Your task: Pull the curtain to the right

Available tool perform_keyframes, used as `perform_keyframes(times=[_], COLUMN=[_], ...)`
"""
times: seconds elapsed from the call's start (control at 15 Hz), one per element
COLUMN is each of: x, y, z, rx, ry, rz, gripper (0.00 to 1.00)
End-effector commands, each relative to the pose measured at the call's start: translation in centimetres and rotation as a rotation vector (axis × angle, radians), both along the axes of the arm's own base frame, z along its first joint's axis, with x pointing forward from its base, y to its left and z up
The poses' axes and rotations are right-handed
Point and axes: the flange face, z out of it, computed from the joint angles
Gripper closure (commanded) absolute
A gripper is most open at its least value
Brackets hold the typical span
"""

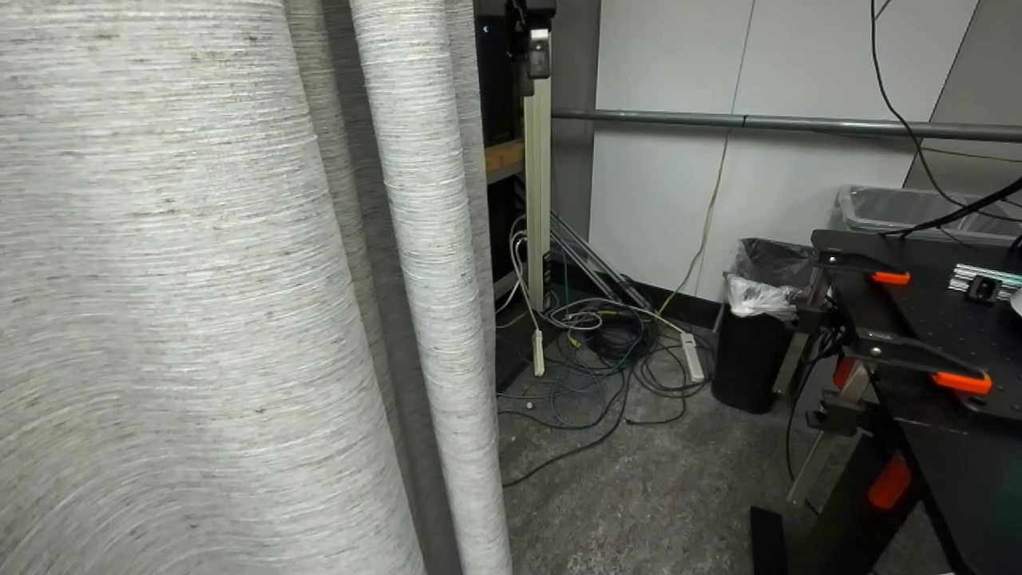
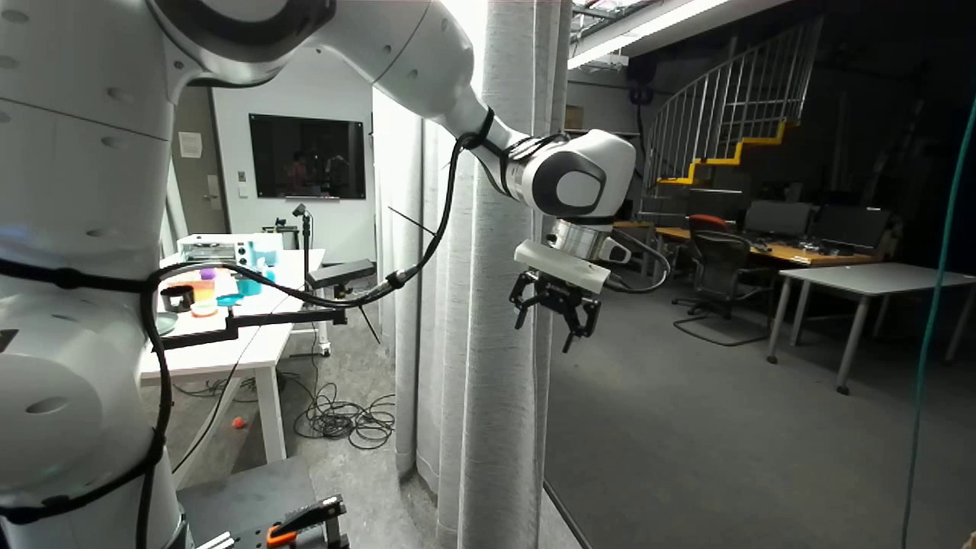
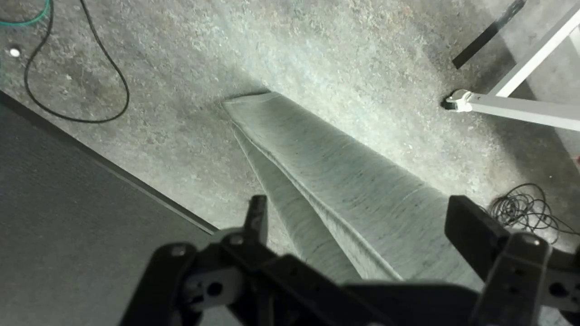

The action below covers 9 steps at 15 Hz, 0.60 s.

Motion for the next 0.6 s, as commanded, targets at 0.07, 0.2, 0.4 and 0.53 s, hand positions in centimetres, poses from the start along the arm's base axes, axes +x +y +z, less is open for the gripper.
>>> perform_keyframes(times=[0.07,0.2,0.4,0.53], x=[1.8,1.3,0.5,0.0], y=[0.1,0.5,1.3,2.0], z=[1.1,0.9,0.8,0.6], rx=[0.105,0.135,0.182,0.21], ry=[-0.035,-0.018,0.001,0.0], rz=[-0.031,-0.049,-0.06,-0.041], gripper=[0.0,0.0,0.0,0.0])
